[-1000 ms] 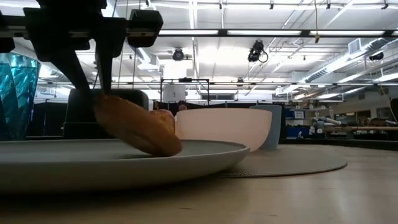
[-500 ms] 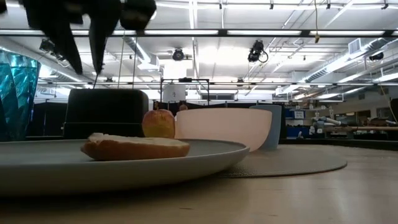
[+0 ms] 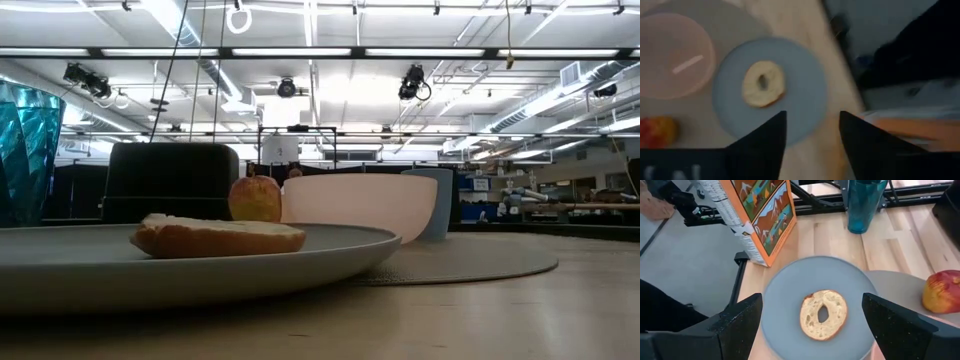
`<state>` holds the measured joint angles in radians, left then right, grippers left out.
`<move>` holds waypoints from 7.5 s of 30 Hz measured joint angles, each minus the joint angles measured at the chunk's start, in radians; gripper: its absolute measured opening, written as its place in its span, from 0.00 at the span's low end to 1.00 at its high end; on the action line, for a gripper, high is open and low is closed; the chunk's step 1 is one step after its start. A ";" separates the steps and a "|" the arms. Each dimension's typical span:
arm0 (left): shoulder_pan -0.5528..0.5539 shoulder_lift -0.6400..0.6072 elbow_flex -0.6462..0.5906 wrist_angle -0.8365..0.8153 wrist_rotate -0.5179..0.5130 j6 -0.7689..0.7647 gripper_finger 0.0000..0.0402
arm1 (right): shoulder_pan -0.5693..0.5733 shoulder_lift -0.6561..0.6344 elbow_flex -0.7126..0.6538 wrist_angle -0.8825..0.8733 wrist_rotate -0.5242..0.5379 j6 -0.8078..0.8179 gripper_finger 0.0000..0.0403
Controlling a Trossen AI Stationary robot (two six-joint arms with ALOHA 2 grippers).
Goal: Arrange a breakfast setting
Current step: Pour the cereal from the orange cereal box into the pink bowl
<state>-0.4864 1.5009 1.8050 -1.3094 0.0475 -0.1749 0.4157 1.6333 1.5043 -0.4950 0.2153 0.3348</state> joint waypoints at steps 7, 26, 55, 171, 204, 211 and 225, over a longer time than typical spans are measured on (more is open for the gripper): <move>-0.063 -0.010 0.264 -0.094 0.138 -0.189 0.58 | -0.005 0.000 0.000 -0.008 0.000 -0.065 0.87; -0.447 -0.006 0.118 -0.228 -0.003 -0.390 0.47 | -0.013 0.000 -0.001 -0.010 0.026 0.020 0.87; -0.500 -0.006 -0.054 -0.183 -0.078 -0.443 0.01 | -0.006 -0.026 -0.001 0.071 0.075 -0.066 0.87; -0.255 -0.217 0.539 -0.141 -0.727 -0.264 0.49 | -0.128 -0.188 -0.463 1.432 0.029 -0.235 0.51; 0.332 -0.214 0.020 0.692 -0.871 0.274 0.47 | -0.361 -1.200 -0.852 0.459 -0.146 0.059 0.51; 0.332 -0.198 0.020 0.765 -0.869 0.277 0.47 | -0.367 -1.307 -0.852 0.262 -0.217 0.057 0.51; 0.298 -0.130 0.018 0.730 -0.827 0.131 0.47 | -0.367 -1.346 -0.852 0.017 -0.243 -0.066 0.51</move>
<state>-0.1883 1.3710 1.8229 -0.5797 -0.7799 -0.0440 0.0490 0.2869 0.6525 -0.4781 -0.0275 0.2691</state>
